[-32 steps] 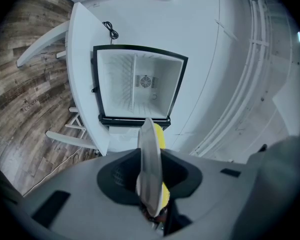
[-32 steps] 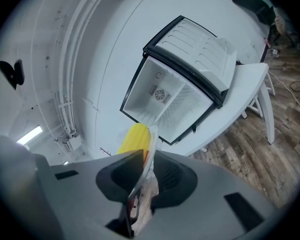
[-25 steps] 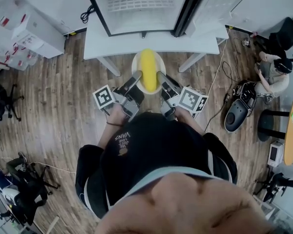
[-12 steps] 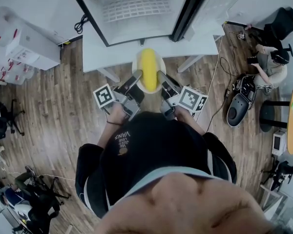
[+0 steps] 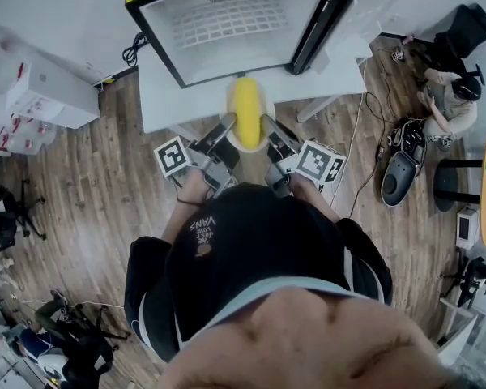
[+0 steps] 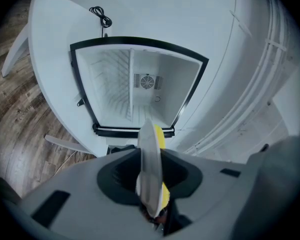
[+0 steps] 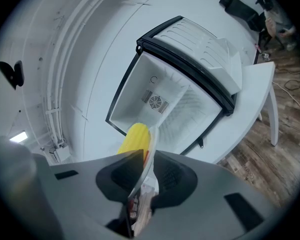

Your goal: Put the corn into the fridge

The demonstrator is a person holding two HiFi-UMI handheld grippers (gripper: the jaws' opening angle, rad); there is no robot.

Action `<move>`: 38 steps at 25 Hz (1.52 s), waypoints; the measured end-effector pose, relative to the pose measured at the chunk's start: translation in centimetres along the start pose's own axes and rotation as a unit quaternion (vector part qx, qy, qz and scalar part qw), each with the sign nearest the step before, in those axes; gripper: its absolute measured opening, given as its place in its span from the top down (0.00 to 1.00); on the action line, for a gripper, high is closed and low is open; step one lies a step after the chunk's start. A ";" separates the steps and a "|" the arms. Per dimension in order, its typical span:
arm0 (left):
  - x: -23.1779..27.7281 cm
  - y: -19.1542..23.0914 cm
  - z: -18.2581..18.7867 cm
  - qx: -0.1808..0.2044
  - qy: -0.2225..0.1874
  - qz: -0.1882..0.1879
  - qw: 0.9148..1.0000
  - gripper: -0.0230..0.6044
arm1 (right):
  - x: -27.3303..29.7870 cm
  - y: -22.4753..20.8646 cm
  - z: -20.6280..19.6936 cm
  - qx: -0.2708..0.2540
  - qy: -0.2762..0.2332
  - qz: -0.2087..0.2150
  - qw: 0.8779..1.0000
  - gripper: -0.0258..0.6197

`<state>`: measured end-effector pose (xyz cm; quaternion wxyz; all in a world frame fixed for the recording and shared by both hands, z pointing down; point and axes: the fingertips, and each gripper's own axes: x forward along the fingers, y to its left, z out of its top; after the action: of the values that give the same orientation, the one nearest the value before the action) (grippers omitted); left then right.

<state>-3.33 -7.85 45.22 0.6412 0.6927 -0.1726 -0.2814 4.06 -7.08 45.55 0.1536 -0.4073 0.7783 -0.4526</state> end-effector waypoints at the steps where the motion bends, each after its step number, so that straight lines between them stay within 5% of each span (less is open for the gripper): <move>1: 0.0 0.0 0.4 0.000 0.003 0.000 1.000 0.80 | 0.4 0.1 0.0 0.001 -0.003 -0.001 1.000 0.87; 19: 0.1 1.2 4.0 -0.022 0.052 0.007 0.998 0.80 | 3.6 -0.5 -0.3 0.008 -0.031 -0.038 0.999 0.87; 38: 5.8 2.1 8.8 -0.013 0.013 0.010 1.000 0.80 | 8.6 -3.0 5.4 0.003 -0.005 -0.016 1.000 0.87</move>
<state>-3.93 -18.54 46.10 0.6550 0.6865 -0.1674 -0.2677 3.49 -17.58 46.20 0.1516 -0.4215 0.7694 -0.4555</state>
